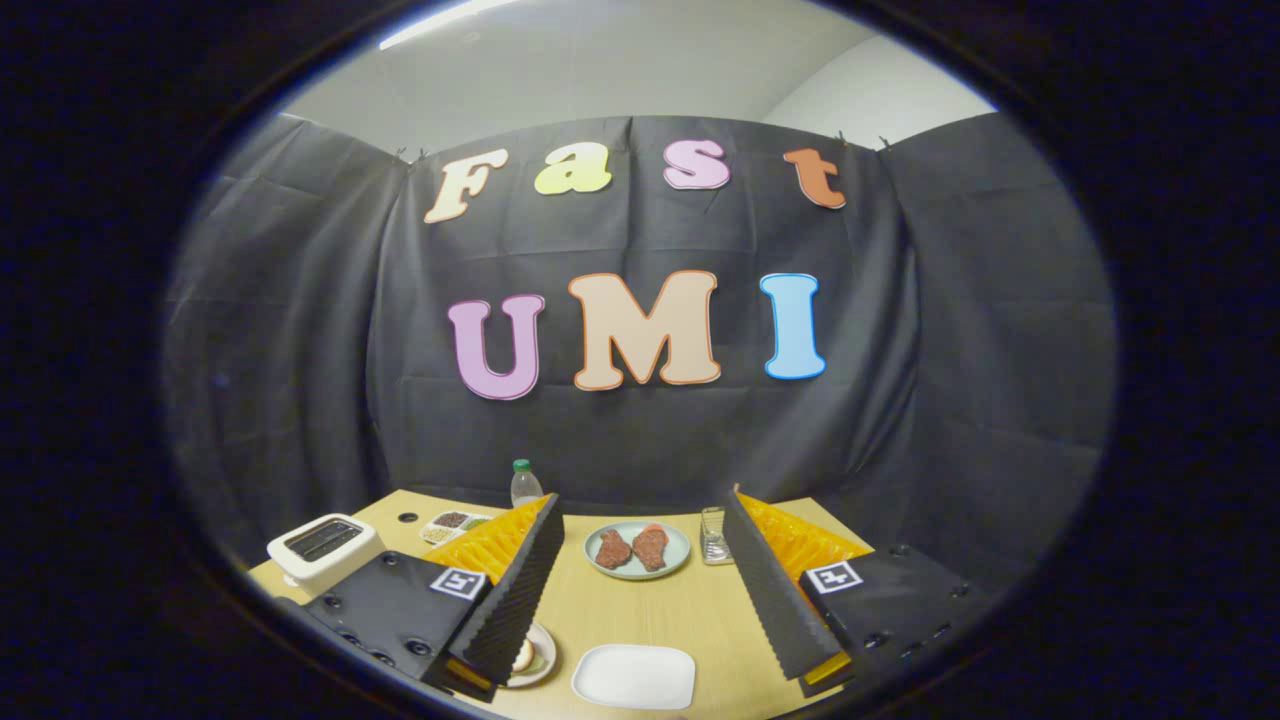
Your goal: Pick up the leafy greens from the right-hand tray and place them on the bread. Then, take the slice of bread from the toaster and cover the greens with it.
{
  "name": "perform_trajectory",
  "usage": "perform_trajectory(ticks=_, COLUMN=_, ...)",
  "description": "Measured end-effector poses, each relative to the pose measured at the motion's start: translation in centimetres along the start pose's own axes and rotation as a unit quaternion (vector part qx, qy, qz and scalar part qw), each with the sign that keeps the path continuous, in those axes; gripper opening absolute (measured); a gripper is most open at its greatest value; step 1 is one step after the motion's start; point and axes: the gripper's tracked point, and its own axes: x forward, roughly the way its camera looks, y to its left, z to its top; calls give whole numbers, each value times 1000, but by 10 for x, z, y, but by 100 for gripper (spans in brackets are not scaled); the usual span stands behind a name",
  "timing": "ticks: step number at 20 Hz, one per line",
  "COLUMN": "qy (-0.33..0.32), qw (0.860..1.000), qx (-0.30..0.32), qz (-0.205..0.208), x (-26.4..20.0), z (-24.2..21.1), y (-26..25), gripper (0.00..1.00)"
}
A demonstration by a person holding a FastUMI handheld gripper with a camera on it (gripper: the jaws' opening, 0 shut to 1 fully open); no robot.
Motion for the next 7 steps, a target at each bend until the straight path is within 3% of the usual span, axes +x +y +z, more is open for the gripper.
perform_trajectory(ticks=7, qy=-15, qw=1000, qx=3, qz=1, x=0, z=9, y=1, gripper=99)
